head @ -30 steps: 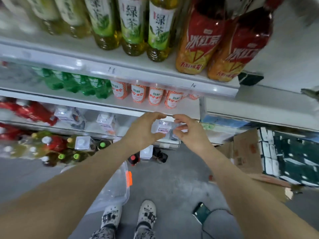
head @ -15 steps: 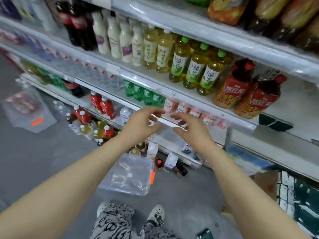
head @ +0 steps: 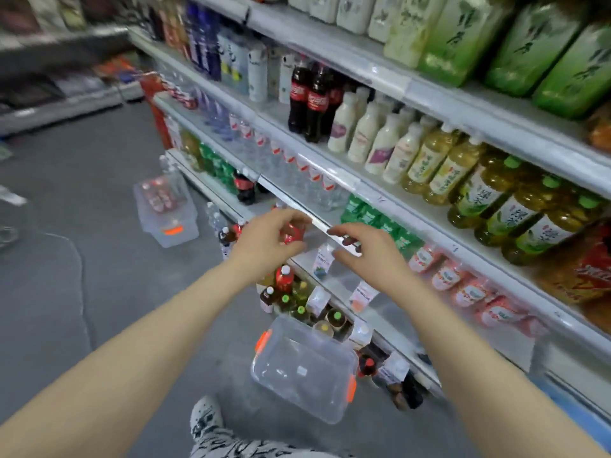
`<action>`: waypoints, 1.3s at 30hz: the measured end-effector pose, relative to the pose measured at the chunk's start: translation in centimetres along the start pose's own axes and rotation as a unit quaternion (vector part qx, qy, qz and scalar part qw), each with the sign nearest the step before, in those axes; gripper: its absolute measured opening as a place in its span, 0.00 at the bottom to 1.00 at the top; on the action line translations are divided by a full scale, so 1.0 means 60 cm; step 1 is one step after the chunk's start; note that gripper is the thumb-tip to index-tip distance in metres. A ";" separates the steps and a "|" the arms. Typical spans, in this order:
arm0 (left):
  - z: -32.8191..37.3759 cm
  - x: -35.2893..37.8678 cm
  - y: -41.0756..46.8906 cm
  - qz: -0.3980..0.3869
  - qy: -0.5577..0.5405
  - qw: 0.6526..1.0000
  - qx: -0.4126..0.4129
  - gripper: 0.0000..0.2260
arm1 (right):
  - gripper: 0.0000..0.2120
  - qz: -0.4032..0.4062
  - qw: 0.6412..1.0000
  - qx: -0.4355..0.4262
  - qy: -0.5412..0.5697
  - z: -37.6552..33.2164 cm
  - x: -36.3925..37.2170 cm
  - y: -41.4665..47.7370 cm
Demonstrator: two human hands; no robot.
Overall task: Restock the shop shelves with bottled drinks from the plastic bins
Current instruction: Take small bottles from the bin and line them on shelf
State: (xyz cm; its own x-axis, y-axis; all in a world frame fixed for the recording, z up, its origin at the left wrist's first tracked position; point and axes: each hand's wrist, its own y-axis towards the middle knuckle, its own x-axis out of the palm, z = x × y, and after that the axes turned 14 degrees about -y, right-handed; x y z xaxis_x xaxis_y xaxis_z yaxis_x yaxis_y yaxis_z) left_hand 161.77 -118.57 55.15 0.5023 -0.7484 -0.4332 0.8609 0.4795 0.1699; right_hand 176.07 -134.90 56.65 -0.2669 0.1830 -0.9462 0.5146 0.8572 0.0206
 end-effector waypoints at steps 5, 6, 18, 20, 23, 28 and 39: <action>-0.079 -0.171 -0.007 0.021 0.014 1.000 0.001 0.15 | 0.18 -0.006 1.000 -0.029 0.002 -0.154 0.059 0.119; -0.096 -0.204 -0.010 0.031 0.014 0.999 -0.003 0.16 | 0.19 -0.009 0.999 -0.032 0.009 -0.183 0.072 0.142; -0.276 -0.502 -0.008 0.106 0.008 0.992 -0.072 0.16 | 0.17 -0.065 0.993 -0.087 0.053 -0.442 0.195 0.383; -0.304 -0.539 0.010 0.123 0.008 0.989 -0.082 0.17 | 0.17 -0.073 0.990 -0.106 0.052 -0.468 0.214 0.435; -0.349 -0.599 0.051 0.134 0.011 0.986 -0.097 0.17 | 0.18 -0.087 0.988 -0.117 0.058 -0.508 0.243 0.521; -0.429 -0.719 0.157 0.152 0.042 0.982 -0.107 0.17 | 0.18 -0.094 0.984 -0.138 0.061 -0.563 0.283 0.700; -0.580 -0.942 0.385 0.174 0.056 0.974 -0.135 0.18 | 0.17 -0.124 0.975 -0.174 0.060 -0.674 0.334 1.058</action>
State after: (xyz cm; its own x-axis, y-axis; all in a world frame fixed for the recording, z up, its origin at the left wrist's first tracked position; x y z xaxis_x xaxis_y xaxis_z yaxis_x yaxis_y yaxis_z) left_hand 150.50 -49.26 52.75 0.7344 -0.4725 -0.4872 0.5810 0.8088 0.0913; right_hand 170.43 -57.33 52.09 -0.4524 -0.0126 -0.8917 0.1208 0.9898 -0.0753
